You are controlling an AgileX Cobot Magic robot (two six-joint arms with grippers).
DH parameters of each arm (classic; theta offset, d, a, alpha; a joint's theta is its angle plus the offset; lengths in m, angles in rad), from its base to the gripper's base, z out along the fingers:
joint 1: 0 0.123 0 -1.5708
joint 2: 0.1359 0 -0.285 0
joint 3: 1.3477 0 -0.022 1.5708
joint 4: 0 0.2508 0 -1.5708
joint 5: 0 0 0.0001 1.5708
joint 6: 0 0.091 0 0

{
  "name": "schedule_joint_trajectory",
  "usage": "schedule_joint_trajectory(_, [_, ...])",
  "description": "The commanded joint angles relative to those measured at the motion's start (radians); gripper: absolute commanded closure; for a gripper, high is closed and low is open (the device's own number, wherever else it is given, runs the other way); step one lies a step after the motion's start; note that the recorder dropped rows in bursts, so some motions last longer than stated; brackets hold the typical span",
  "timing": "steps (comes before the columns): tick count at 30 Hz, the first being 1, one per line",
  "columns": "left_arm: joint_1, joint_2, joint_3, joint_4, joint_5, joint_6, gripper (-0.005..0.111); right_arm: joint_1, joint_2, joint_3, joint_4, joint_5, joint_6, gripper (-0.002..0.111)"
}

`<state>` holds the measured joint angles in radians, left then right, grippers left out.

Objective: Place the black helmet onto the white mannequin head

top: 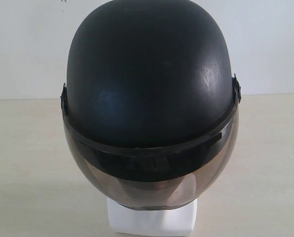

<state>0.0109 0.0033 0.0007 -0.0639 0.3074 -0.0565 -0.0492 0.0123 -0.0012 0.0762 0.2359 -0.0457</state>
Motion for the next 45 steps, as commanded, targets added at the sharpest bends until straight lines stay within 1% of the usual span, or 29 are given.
schedule_joint_trajectory(1, [-0.001, -0.003, -0.001, -0.008, -0.001, 0.004, 0.102, -0.001, -0.012, 0.001, -0.042, 0.088, 0.014, 0.096])
schedule_joint_trajectory(5, [-0.001, -0.003, -0.001, -0.008, -0.001, 0.004, 0.102, -0.001, -0.012, 0.001, -0.067, 0.087, 0.012, 0.096])
schedule_joint_trajectory(45, [-0.001, -0.003, -0.001, -0.008, -0.001, 0.004, 0.102, -0.001, -0.012, 0.001, -0.064, 0.087, 0.014, 0.096])
